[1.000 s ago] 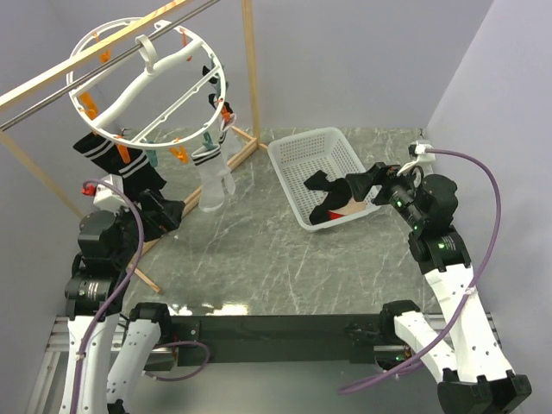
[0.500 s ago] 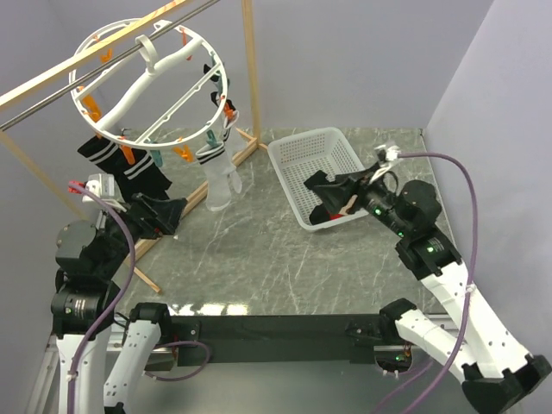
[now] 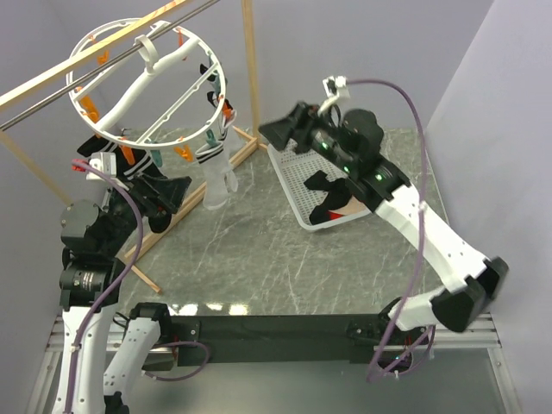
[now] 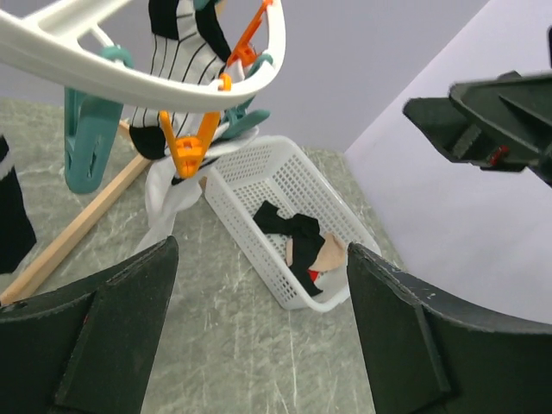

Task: Clip the socks to the hanger
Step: Open the clamp at the hanger.

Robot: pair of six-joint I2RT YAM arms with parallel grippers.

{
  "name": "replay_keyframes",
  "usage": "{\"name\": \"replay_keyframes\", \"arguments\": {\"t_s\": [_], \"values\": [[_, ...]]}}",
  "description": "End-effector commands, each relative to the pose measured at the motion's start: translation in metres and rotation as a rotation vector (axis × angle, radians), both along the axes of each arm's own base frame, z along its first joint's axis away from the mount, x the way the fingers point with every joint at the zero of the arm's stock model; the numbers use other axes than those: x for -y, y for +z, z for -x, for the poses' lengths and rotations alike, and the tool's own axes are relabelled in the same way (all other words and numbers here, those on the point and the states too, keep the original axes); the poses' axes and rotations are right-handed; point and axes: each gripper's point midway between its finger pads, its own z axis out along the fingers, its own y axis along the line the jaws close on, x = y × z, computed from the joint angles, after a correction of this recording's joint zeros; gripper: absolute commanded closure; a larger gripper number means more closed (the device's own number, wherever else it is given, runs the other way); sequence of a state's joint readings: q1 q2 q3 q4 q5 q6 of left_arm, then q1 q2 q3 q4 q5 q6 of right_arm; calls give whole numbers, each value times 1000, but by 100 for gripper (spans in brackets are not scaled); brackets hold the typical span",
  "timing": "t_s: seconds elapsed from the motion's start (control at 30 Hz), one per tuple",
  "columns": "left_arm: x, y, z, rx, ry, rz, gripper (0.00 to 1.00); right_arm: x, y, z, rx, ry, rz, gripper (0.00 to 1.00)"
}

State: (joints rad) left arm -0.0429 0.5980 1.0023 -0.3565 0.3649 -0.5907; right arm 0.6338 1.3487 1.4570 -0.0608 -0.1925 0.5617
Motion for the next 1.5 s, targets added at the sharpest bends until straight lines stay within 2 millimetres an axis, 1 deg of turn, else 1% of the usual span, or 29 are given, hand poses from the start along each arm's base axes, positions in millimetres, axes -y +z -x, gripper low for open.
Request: {"name": "replay_keyframes", "arguments": {"t_s": [0.0, 0.07, 0.17, 0.2, 0.33, 0.37, 0.4, 0.43, 0.47, 0.5, 0.57, 0.63, 0.67, 0.7, 0.73, 0.77, 0.8, 0.87, 0.93, 0.97, 1.03, 1.13, 1.2, 1.23, 1.37, 1.43, 1.47], "values": [[-1, 17, -8, 67, 18, 20, 16, -21, 28, -18, -72, -31, -90, 18], [-3, 16, -11, 68, 35, 24, 16, -28, 31, -26, -89, -39, -112, 18], [-6, 16, -14, 73, 61, 22, 16, -45, 37, -38, -80, -9, -152, 18], [-5, 13, -15, 70, 60, 20, 16, -52, 37, -46, -77, -3, -155, 18], [-6, 11, -22, 66, 72, 6, 16, -72, 45, -61, -71, 31, -177, 19], [-7, 11, -23, 67, 75, 4, 16, -75, 59, -60, -46, 46, -195, 19], [-7, 10, -24, 68, 79, 1, 17, -85, 50, -67, -57, 52, -183, 19], [-8, 11, -24, 70, 81, 5, 17, -87, 51, -71, -56, 49, -180, 20], [-6, 12, -24, 78, 71, 3, 16, -87, 60, -73, -46, 36, -188, 20], [-4, 13, -24, 84, 59, 1, 16, -91, 54, -79, -51, 31, -179, 20], [4, 12, -23, 86, 10, -4, 16, -91, 62, -83, -19, 14, -181, 20], [7, 9, -22, 84, -11, -14, 16, -92, 61, -90, 0, -3, -173, 20], [8, 10, -21, 89, -19, -21, 16, -90, 65, -92, 12, -15, -178, 20], [12, 8, -20, 85, -43, -30, 16, -92, 59, -98, 6, -31, -168, 20], [13, 8, -19, 90, -53, -46, 15, -92, 58, -101, 14, -37, -157, 20], [15, 9, -17, 96, -69, -54, 15, -93, 61, -102, 24, -36, -155, 20], [20, 6, -14, 95, -107, -75, 14, -97, 54, -106, 19, -33, -146, 20], [24, 4, -12, 92, -137, -92, 15, -103, 47, -111, 11, -31, -150, 20], [26, 1, -10, 94, -158, -115, 15, -108, 42, -112, -2, -18, -155, 21], [27, -1, -9, 93, -164, -119, 15, -110, 44, -112, 2, -9, -162, 23], [28, 1, -7, 104, -175, -126, 15, -118, 37, -113, -3, 12, -154, 26], [33, 1, -5, 107, -213, -138, 15, -124, 39, -111, 11, 21, -139, 30], [33, -1, -7, 91, -211, -138, 16, -126, 42, -109, 20, 21, -142, 31], [31, -2, -9, 84, -194, -136, 16, -125, 43, -110, 24, 18, -145, 31], [20, -2, -18, 73, -111, -111, 15, -129, 47, -102, 24, 45, -153, 31], [20, 0, -20, 80, -103, -91, 15, -129, 47, -98, 27, 49, -146, 32], [20, 5, -20, 101, -101, -80, 15, -132, 45, -95, 26, 54, -142, 32]]}}
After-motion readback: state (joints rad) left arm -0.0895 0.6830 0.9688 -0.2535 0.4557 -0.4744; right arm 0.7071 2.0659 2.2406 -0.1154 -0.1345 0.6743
